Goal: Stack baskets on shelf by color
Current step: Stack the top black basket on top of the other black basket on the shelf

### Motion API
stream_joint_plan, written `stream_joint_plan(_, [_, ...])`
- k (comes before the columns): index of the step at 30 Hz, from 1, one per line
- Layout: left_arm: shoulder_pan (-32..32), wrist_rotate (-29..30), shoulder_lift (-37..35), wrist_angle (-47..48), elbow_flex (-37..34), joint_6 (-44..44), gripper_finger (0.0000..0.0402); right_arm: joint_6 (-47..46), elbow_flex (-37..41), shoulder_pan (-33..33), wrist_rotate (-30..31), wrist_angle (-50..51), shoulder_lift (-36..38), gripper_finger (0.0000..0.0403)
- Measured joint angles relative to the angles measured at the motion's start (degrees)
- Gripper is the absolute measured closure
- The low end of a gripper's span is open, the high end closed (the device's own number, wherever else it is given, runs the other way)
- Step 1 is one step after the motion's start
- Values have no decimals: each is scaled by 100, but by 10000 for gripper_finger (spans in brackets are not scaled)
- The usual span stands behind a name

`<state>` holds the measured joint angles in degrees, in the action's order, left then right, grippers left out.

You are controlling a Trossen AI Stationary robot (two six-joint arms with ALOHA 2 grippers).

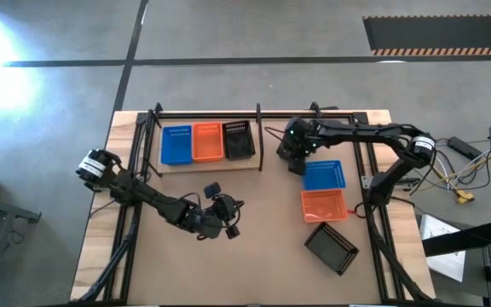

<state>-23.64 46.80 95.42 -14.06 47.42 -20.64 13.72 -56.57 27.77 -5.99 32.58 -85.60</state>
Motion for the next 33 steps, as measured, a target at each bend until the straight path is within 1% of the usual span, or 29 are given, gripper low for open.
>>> stream_joint_plan(3, [0, -1, 0, 0, 0, 0, 400, 33, 190, -15, 0, -145, -7, 241])
stream_joint_plan(5, [-2, -1, 0, 0, -1, 2, 400, 39, 278, -20, -1, -199, -9, 255])
stream_joint_plan(9, [-2, -3, 0, 0, -2, 0, 400, 84, 311, -56, 59, -229, -2, 302])
stream_joint_plan(11, [-2, -3, 0, 0, -2, 2, 400, 82, 298, -155, 286, -216, 29, 336])
stream_joint_plan(13, [-3, -3, 0, 0, -2, 2, 400, 86, 266, -307, 674, -209, 80, 373])
stream_joint_plan(14, [-7, -4, 0, 0, -2, 2, 400, 117, 257, -400, 891, -186, 118, 383])
stream_joint_plan(17, [-42, -4, 0, -2, -2, 2, 400, 117, 244, -767, 1658, -5, 310, 389])
stream_joint_plan(19, [-90, -4, -2, -2, -2, 2, 400, 19, 180, -1023, 2061, 175, 521, 391])
stream_joint_plan(22, [-195, -2, -4, -2, 66, 61, 400, -160, 49, -1393, 2416, 375, 981, 392])
stream_joint_plan(24, [-305, -1, -11, -16, 160, 308, 400, -268, -39, -1670, 2701, 423, 1339, 392])
stream_joint_plan(27, [-543, 95, -11, -48, 408, 950, 400, -418, -225, -2206, 3283, 419, 1867, 393])
stream_joint_plan(29, [-714, 270, -11, -53, 611, 1417, 400, -468, -383, -2628, 3417, 395, 2159, 393])
stream_joint_plan(33, [-1078, 950, -11, -55, 1010, 2217, 400, -478, -659, -3673, 3329, 19, 2416, 393])
